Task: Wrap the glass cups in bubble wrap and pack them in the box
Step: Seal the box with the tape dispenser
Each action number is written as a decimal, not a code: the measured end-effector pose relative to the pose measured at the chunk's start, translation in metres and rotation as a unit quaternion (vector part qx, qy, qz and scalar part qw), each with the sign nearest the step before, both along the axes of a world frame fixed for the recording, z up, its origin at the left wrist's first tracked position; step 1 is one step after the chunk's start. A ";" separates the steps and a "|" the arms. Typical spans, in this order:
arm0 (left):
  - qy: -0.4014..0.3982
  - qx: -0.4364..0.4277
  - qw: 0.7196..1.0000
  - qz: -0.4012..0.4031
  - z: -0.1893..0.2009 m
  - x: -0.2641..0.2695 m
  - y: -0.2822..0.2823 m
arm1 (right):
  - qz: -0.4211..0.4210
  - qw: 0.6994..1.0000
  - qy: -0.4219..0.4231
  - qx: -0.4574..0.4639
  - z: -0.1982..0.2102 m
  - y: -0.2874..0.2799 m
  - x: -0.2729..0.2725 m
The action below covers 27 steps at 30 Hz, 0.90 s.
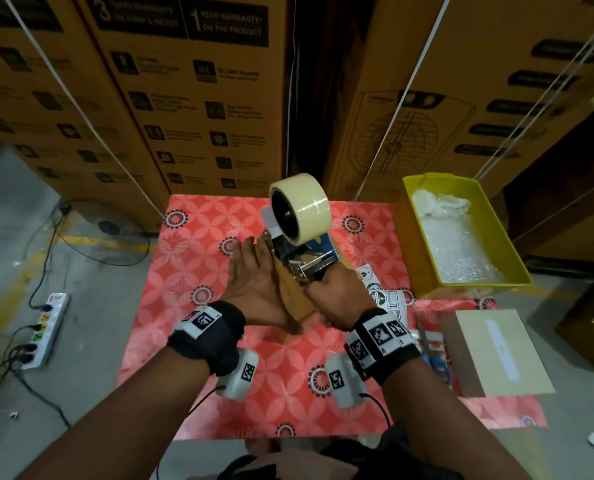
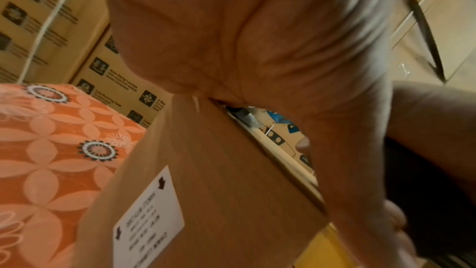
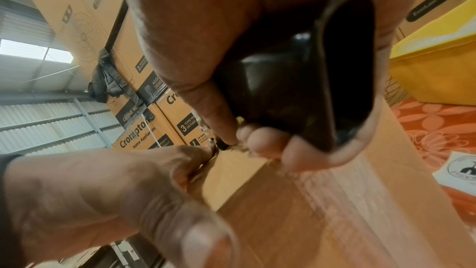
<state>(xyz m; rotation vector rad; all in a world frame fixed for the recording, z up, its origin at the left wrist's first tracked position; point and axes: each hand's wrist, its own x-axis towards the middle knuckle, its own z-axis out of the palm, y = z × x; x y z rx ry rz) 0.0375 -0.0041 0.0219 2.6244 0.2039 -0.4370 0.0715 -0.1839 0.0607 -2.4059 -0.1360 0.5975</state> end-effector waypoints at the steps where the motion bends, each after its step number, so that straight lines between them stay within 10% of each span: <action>1: 0.018 0.010 1.000 0.004 0.001 -0.001 -0.003 | -0.001 1.000 -0.005 -0.002 -0.001 -0.001 0.000; 27: -0.049 -0.059 0.997 0.027 0.007 -0.011 0.000 | -0.001 1.000 -0.022 0.015 -0.010 -0.007 -0.010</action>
